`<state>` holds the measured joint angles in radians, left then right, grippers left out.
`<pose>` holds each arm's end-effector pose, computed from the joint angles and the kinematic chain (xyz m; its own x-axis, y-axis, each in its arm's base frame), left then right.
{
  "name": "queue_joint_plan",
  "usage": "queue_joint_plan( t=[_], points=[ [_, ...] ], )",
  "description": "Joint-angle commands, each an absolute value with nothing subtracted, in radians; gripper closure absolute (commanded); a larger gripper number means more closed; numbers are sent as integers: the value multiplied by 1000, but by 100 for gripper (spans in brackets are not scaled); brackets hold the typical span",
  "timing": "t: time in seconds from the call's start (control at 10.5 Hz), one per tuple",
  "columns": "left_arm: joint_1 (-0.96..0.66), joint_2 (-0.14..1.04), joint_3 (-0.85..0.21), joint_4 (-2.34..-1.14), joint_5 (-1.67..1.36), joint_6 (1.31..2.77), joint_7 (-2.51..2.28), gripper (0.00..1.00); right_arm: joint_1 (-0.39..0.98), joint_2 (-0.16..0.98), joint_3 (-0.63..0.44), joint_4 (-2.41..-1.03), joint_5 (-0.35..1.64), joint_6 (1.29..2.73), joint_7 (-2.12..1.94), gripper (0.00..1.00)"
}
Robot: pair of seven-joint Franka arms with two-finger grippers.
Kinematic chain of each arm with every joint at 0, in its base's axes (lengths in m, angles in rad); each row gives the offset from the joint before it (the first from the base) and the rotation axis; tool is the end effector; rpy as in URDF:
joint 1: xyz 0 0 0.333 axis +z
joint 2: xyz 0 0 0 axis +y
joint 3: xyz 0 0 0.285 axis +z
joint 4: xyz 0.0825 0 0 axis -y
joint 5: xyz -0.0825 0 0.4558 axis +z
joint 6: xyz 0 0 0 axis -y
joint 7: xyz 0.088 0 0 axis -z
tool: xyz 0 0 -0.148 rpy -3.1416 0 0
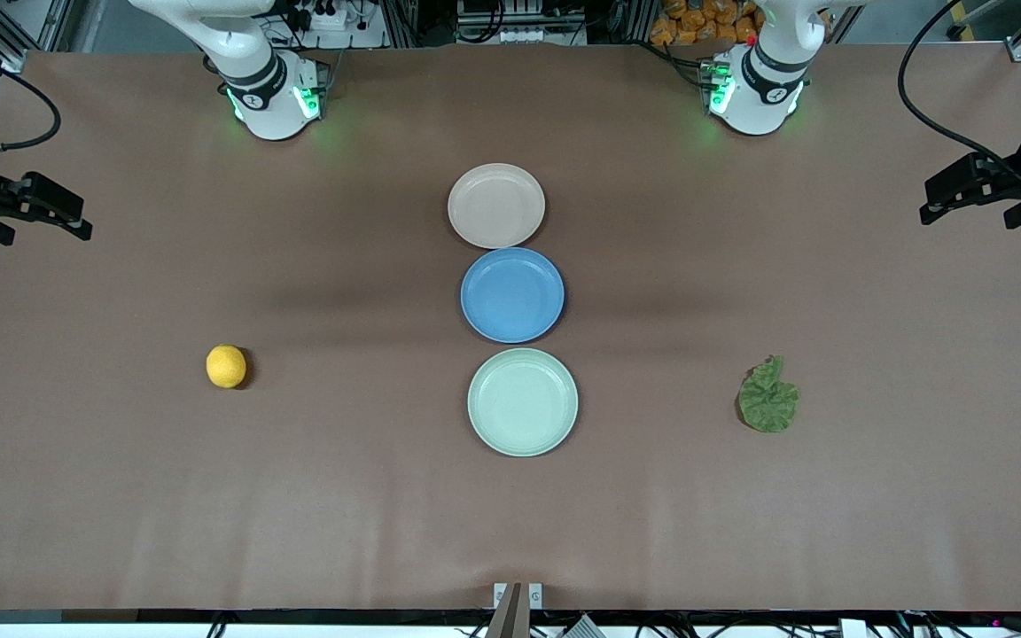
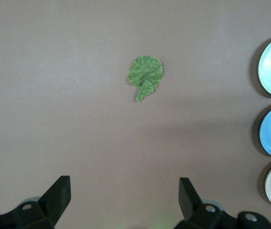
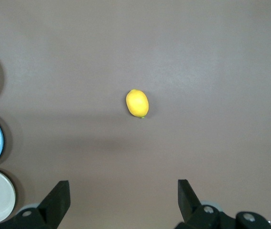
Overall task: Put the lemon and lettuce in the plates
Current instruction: 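Reach the right gripper to the lemon while the left gripper reaches the lettuce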
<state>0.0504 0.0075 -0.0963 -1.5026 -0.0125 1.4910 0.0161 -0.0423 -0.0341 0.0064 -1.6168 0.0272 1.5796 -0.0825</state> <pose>0.6190 -0.0302 0.5778 0.9978 -0.0630 -0.0188 -0.0627 -0.9979 0.0135 0.6168 -0.0181 0.5495 0.9989 0.0463 -0.0009 0.0463 -0.9986 -0.0271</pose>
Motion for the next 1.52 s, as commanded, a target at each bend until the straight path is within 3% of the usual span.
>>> queue_joint_plan(
  t=[0.0, 0.38, 0.76, 1.04, 1.42],
  points=[
    [54, 12, -97, -1485, -14, 1471, 29, 0, -60, -32, 21, -1606, 44, 1566, -69, 0],
    [54, 40, -95, -1491, -17, 1471, 37, 0, -60, -32, 21, -1606, 44, 1566, -69, 0],
    [52, 179, -95, -1508, -12, 1555, 25, 0, -60, -29, 20, -1609, 44, 1569, -69, 0],
    [52, 258, -95, -1641, 9, 1778, 26, 0, -61, -5, 17, -1629, 49, 1603, -71, 0],
    [48, 348, -97, -1801, 11, 2073, 26, 0, -71, 93, 49, -1720, 48, 1787, -71, 0]
  ],
)
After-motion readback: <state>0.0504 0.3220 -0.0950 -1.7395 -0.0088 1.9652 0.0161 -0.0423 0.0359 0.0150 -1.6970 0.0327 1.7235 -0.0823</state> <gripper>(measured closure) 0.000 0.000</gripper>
